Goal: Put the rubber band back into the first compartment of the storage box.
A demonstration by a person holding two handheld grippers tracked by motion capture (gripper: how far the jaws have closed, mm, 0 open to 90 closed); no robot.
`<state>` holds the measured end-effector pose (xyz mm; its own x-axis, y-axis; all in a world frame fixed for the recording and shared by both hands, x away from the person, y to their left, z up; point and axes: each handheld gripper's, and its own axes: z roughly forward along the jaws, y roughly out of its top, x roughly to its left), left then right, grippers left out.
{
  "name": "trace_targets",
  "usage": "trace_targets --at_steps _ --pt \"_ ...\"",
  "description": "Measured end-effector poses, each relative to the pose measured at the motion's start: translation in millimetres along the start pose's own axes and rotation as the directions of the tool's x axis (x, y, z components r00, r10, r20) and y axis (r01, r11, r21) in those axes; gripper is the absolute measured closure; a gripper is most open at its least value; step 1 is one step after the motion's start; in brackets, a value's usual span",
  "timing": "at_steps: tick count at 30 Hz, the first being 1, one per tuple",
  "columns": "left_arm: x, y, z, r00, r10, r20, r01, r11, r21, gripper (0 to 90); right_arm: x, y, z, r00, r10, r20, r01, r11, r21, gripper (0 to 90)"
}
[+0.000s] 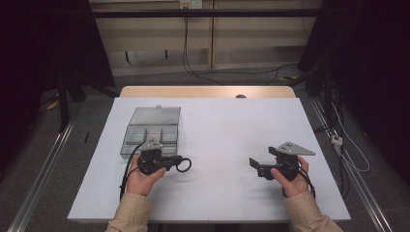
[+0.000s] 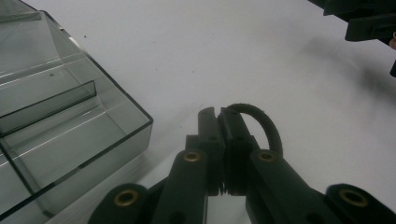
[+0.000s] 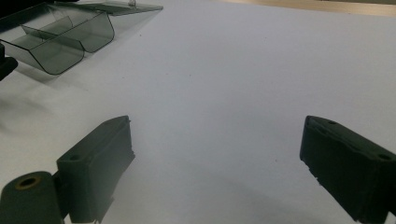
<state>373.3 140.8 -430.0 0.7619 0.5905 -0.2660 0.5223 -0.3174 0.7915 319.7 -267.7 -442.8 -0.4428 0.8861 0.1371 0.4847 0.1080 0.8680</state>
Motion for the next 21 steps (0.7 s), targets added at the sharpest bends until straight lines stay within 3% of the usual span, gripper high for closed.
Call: trace_targets --at_steps 21 --pt "18.5 1.7 -18.3 0.9983 -0.039 -0.044 0.039 0.9992 -0.010 88.3 0.9 1.9 1.2 1.0000 0.002 -0.002 -0.002 1.0000 -0.005 9.0"
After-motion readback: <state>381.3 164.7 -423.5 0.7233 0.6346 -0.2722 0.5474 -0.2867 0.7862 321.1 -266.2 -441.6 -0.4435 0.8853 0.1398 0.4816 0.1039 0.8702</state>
